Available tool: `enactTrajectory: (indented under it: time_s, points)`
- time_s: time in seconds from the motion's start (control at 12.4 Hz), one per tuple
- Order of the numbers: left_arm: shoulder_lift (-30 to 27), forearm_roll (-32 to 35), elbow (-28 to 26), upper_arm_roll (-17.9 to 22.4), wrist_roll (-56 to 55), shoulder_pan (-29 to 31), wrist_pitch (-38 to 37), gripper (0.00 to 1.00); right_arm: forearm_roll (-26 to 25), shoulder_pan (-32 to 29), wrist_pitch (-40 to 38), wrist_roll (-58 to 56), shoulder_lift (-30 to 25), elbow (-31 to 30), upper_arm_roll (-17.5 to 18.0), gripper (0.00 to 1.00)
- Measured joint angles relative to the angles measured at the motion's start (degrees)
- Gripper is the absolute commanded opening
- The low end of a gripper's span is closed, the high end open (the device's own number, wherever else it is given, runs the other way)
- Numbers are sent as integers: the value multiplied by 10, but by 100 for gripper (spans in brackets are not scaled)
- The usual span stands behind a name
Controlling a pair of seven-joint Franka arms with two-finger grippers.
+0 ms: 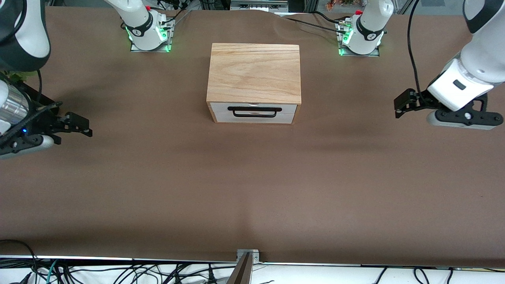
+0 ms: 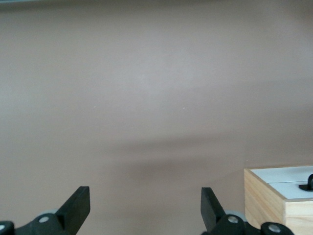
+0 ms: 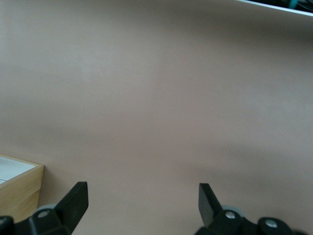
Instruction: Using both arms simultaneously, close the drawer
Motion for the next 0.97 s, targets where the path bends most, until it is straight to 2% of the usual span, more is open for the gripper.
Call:
enactTrajectory:
  time_s: [0.32, 0.56, 0.81, 0.97]
  points:
    - [-42, 0, -53, 27, 0, 4, 0, 100, -33, 4, -29, 30, -48, -1, 15, 100]
    - [-53, 0, -62, 30, 0, 2, 0, 100, -56, 5, -45, 32, -69, -11, 24, 100]
    - [-52, 0, -62, 29, 0, -1, 0, 100, -79, 5, -41, 40, -135, -83, 44, 100]
    - [-52, 0, -62, 29, 0, -1, 0, 100, -80, 5, -40, 41, -154, -99, 55, 100]
